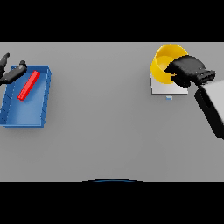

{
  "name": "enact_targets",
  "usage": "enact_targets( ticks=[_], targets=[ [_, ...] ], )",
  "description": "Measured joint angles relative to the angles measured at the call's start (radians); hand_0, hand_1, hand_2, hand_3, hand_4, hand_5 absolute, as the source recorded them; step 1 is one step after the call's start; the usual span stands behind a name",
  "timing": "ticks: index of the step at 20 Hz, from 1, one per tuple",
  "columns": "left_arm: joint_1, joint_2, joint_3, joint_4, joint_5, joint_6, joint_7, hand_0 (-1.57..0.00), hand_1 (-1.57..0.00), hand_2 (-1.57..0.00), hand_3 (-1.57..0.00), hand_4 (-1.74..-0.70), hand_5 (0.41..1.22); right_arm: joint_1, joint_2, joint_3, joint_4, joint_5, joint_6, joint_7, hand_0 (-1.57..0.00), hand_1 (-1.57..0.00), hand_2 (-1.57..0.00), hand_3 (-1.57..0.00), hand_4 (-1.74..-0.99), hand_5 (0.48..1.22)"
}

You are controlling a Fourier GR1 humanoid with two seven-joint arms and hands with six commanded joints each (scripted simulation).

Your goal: Pick up the red beaker and tilt it to pour out 1 green nut into yellow bowl. Pick up the yellow bowl and place it on the metallic measuring scale.

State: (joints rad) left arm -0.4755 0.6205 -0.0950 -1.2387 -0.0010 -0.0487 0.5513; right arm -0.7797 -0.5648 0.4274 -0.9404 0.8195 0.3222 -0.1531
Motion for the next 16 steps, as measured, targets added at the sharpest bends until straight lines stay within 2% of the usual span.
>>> enact_targets(
  ticks=[3, 5, 11, 12, 13, 14, 16],
  targets=[
    [-0.014, -0.002, -0.008, 0.022, -0.017, 0.0, -0.016, 0.0, 0.0, 0.0, 0.0, -0.86, 0.804, -0.02, 0.03, -0.009, 0.082, 0.01, -0.028, 0.008, -1.57, -1.57, -1.4, -1.34, -1.741, 1.221],
    [-0.008, -0.004, -0.007, 0.027, -0.016, 0.0, -0.027, 0.0, 0.0, 0.0, 0.0, -0.86, 0.809, -0.019, 0.034, -0.016, 0.129, 0.011, -0.041, -0.012, -1.57, -1.57, -1.39, -1.37, -1.741, 1.221],
    [0.001, 0.002, -0.007, 0.009, -0.011, -0.004, -0.019, 0.0, 0.0, 0.0, 0.0, -0.84, 0.783, -0.026, 0.054, -0.019, 0.186, 0.022, -0.044, -0.028, -1.57, -1.57, -1.37, -1.45, -1.741, 1.221],
    [0.0, -0.002, -0.009, 0.002, -0.01, -0.001, -0.014, 0.0, 0.0, 0.0, 0.0, -0.84, 0.78, -0.031, 0.058, -0.016, 0.195, 0.029, -0.043, -0.032, -1.57, -1.57, -1.4, -1.38, -1.741, 1.221],
    [-0.001, 0.0, -0.01, 0.006, -0.011, -0.005, -0.008, 0.0, 0.0, 0.0, 0.0, -0.84, 0.779, -0.02, 0.05, -0.022, 0.179, 0.022, -0.034, -0.032, -1.57, -1.5, -1.44, -1.25, -1.741, 1.221],
    [-0.004, 0.002, -0.012, 0.007, -0.013, -0.008, -0.005, 0.0, 0.0, 0.0, 0.0, -0.84, 0.775, -0.018, 0.052, -0.024, 0.184, 0.025, -0.036, -0.027, -1.56, -1.43, -1.34, -1.11, -1.682, 1.221],
    [-0.013, -0.004, -0.012, 0.014, -0.01, -0.01, -0.005, 0.0, 0.0, 0.0, 0.0, -0.84, 0.774, -0.021, 0.053, -0.03, 0.18, 0.023, -0.023, -0.02, -1.33, -1.12, -1.01, -0.82, -1.592, 1.074]
  ],
)
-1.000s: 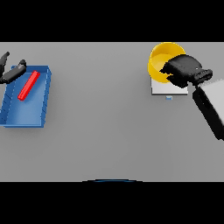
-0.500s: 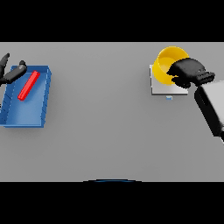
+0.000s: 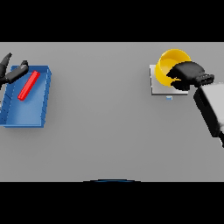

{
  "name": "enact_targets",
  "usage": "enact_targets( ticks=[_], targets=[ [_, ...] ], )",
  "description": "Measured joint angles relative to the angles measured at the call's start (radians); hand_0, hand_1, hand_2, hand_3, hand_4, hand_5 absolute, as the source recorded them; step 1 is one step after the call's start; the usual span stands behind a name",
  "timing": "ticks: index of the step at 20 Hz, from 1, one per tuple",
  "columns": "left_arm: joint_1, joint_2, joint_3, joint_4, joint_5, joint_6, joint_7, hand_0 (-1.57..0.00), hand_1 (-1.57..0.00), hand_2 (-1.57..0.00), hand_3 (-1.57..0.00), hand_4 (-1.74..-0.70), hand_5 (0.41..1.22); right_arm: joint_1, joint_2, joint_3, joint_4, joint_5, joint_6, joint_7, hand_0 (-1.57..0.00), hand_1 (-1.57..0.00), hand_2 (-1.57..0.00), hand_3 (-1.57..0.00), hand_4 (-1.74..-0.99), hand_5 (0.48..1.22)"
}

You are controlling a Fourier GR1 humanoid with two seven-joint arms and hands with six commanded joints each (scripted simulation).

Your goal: Pick up the red beaker and tilt it to pour out 1 green nut into yellow bowl. Pick up the yellow bowl and place it on the metallic measuring scale.

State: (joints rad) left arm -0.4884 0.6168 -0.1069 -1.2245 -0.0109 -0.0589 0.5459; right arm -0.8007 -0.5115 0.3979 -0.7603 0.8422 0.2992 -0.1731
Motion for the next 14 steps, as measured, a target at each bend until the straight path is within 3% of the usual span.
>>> enact_targets(
  ticks=[3, 6, 9, 14],
  targets=[
    [0.008, 0.001, 0.003, -0.003, 0.004, 0.001, 0.001, 0.0, 0.0, 0.0, 0.0, -0.84, 0.764, 0.005, 0.017, -0.027, -0.01, -0.036, 0.038, 0.038, -0.76, -0.67, -0.58, -0.48, -1.513, 0.923],
    [0.011, 0.005, 0.01, 0.001, 0.011, -0.004, -0.009, 0.0, 0.0, 0.0, 0.0, -0.83, 0.754, 0.009, 0.017, -0.04, -0.012, -0.056, 0.059, 0.041, -0.39, -0.38, -0.3, -0.26, -1.476, 0.847],
    [0.007, 0.003, 0.006, 0.004, 0.0, 0.003, -0.007, 0.0, 0.0, 0.0, 0.0, -0.83, 0.752, 0.005, 0.014, -0.026, -0.009, -0.04, 0.06, 0.038, -0.2, -0.19, -0.15, -0.13, -1.435, 0.817],
    [0.012, 0.008, 0.006, -0.011, 0.003, 0.001, -0.005, 0.0, 0.0, 0.0, 0.0, -0.83, 0.76, 0.004, 0.004, -0.011, 0.001, -0.028, 0.086, 0.043, -0.06, -0.06, -0.05, -0.04, -1.39, 0.779]
  ],
)
